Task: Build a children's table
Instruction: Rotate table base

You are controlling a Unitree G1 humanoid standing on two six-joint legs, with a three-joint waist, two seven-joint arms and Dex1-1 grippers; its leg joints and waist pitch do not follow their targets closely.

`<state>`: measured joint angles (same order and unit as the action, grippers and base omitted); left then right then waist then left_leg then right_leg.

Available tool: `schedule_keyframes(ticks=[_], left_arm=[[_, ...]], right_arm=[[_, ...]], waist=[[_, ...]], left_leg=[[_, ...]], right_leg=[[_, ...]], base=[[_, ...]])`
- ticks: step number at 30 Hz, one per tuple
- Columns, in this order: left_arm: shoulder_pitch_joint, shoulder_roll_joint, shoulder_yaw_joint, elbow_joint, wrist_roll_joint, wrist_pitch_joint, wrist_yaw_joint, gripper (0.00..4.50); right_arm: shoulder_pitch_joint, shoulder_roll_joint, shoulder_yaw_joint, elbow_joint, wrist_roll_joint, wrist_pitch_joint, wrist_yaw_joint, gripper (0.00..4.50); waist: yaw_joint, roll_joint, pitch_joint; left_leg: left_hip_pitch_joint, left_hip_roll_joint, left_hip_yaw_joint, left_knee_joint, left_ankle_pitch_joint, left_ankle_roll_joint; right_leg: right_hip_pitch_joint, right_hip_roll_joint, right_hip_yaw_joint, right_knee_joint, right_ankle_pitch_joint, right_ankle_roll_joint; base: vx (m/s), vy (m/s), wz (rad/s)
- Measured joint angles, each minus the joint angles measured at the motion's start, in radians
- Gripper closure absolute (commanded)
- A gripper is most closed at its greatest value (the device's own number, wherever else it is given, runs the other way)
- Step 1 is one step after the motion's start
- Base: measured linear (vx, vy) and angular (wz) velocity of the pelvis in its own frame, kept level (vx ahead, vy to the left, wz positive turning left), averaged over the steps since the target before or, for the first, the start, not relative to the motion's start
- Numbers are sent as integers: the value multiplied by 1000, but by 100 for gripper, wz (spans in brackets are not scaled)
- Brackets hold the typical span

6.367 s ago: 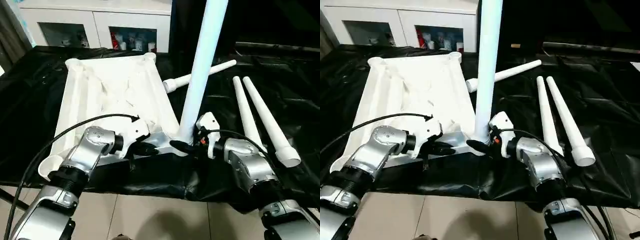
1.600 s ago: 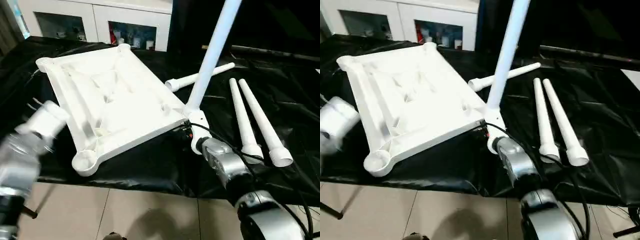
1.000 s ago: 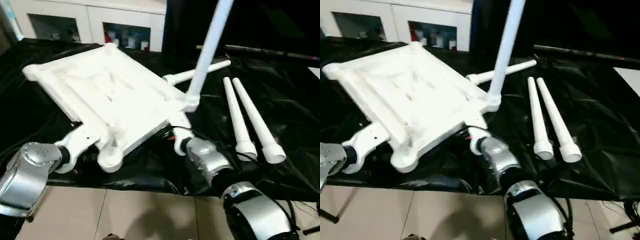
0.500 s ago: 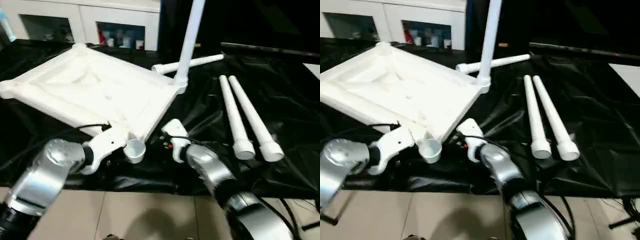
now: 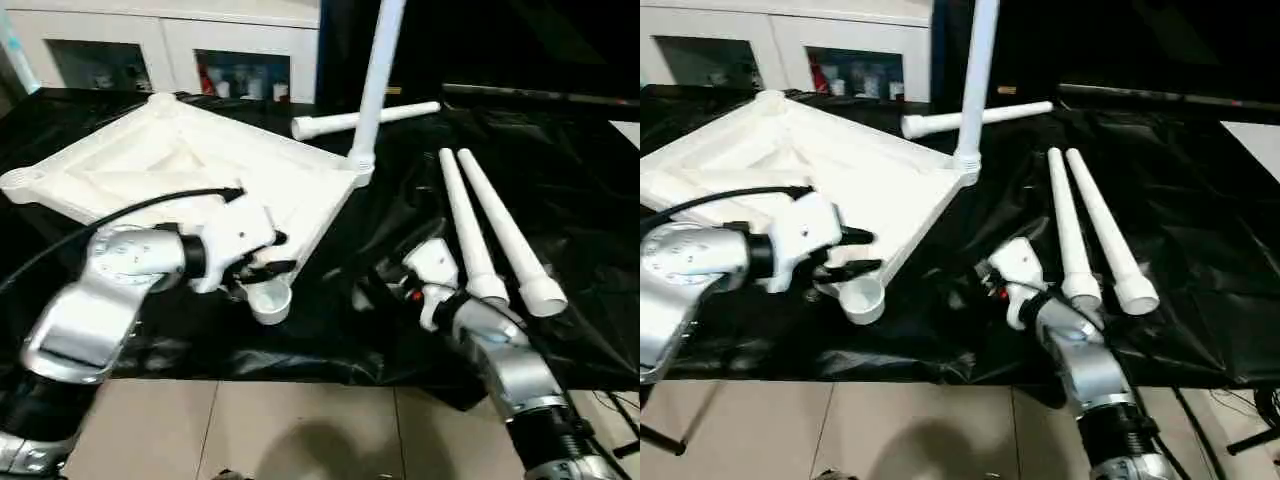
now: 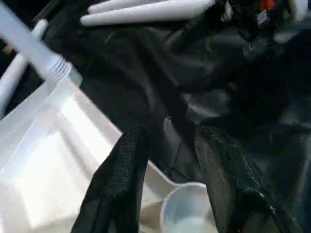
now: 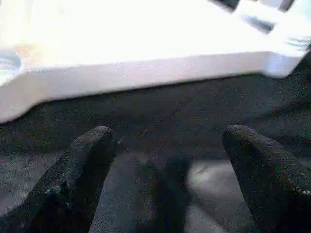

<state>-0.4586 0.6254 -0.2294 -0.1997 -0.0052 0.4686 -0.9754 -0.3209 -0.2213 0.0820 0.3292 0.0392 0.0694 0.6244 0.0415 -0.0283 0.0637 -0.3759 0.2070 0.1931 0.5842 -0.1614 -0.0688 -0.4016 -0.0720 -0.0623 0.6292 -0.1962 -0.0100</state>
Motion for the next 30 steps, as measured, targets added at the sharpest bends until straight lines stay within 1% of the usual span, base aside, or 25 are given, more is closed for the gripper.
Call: schedule_keyframes(ticks=[1,2,3,4,5,6,7,9,10,12,13,14,16,19,22,23,26,29,30], left_arm=[[-12,7,-17,29,8,-25,-10,230],[-19,19,-29,58,15,-46,-24,221],[-29,33,-44,82,22,-66,-47,211],[-39,46,-60,108,26,-90,-72,211],[-63,78,-94,155,42,-135,-122,188],[-74,104,-110,187,53,-161,-151,183],[-82,124,-117,218,69,-179,-171,183],[-96,144,-127,262,99,-207,-194,152],[-104,150,-137,277,114,-223,-201,145],[-117,162,-161,323,148,-272,-209,145],[-124,162,-166,342,160,-288,-207,145],[-146,150,-180,387,182,-326,-184,145],[-165,143,-185,436,205,-362,-153,145],[-216,95,-210,550,231,-432,-102,145],[-230,73,-228,618,253,-501,-62,145],[-246,59,-237,661,273,-533,-34,145],[-263,32,-242,725,297,-581,3,145],[-280,17,-251,769,311,-614,11,145],[-296,10,-258,803,317,-635,15,145]], right_arm=[[0,-3,-3,-15,6,8,0,55],[1,-6,-6,-26,9,13,1,55],[2,-11,-7,-35,10,19,2,55],[5,-20,-9,-44,11,25,6,55],[12,-37,-8,-59,12,36,18,55],[16,-48,-8,-66,12,39,30,55],[22,-62,-8,-76,12,40,38,55],[37,-81,-12,-92,12,41,54,55],[44,-87,-12,-98,13,45,66,55],[61,-109,-8,-128,20,59,88,55],[63,-116,-8,-134,22,60,94,55],[74,-131,-8,-154,29,64,102,55],[82,-139,-9,-173,32,73,107,55],[89,-148,-9,-176,32,82,107,55],[91,-150,-8,-192,32,83,106,55],[91,-151,-7,-192,31,83,106,55],[92,-151,5,-192,28,83,107,55],[92,-150,14,-196,27,85,106,55],[92,-150,17,-203,27,90,106,55]], waist=[[0,0,0],[-1,0,0],[0,1,1],[1,3,1],[4,4,1],[6,5,1],[6,7,1],[8,9,1],[10,11,1],[15,18,2],[16,21,1],[21,24,0],[20,28,-1],[21,31,-2],[17,31,-2],[18,32,-2],[19,35,-4],[22,38,-6],[23,38,-7]], left_leg=[[0,0,-1,0,0,0],[0,0,-1,0,0,0],[0,0,-1,0,0,0],[-1,0,-1,0,0,0],[-1,0,-1,1,0,0],[-1,0,-1,1,0,0],[-1,-1,-1,1,0,0],[-1,-1,0,1,0,0],[-1,-1,0,2,0,0],[-2,-1,0,2,0,0],[-2,-1,0,2,0,0],[-2,-1,0,2,0,0],[-1,-1,0,2,0,0],[0,-1,0,3,0,0],[1,-1,0,3,0,0],[2,-1,0,3,0,0],[2,-1,0,3,0,0],[3,-1,0,3,0,0],[4,-1,0,3,0,0]], right_leg=[[0,0,0,0,0,0],[0,1,0,0,0,0],[0,1,0,0,0,0],[0,1,0,0,0,0],[0,0,0,-1,0,0],[0,0,1,-1,0,0],[0,0,1,-1,0,0],[0,0,1,-2,0,0],[0,0,1,-2,0,0],[0,0,1,-3,0,0],[0,0,1,-3,0,0],[0,0,1,-2,0,0],[0,0,1,-2,0,0],[2,0,1,-1,0,0],[2,-1,1,0,1,0],[3,-1,1,0,1,0],[4,-1,1,0,1,0],[5,-1,1,0,1,0],[6,-1,1,0,1,1]], base=[[0,0,0],[0,0,0],[0,0,0],[0,0,0],[0,0,0],[0,0,0],[0,0,0],[0,0,0],[0,0,0],[0,0,0],[0,0,0],[0,0,0],[0,0,0],[0,0,0],[0,0,0],[0,0,0],[0,0,0],[0,0,0],[0,0,0]])
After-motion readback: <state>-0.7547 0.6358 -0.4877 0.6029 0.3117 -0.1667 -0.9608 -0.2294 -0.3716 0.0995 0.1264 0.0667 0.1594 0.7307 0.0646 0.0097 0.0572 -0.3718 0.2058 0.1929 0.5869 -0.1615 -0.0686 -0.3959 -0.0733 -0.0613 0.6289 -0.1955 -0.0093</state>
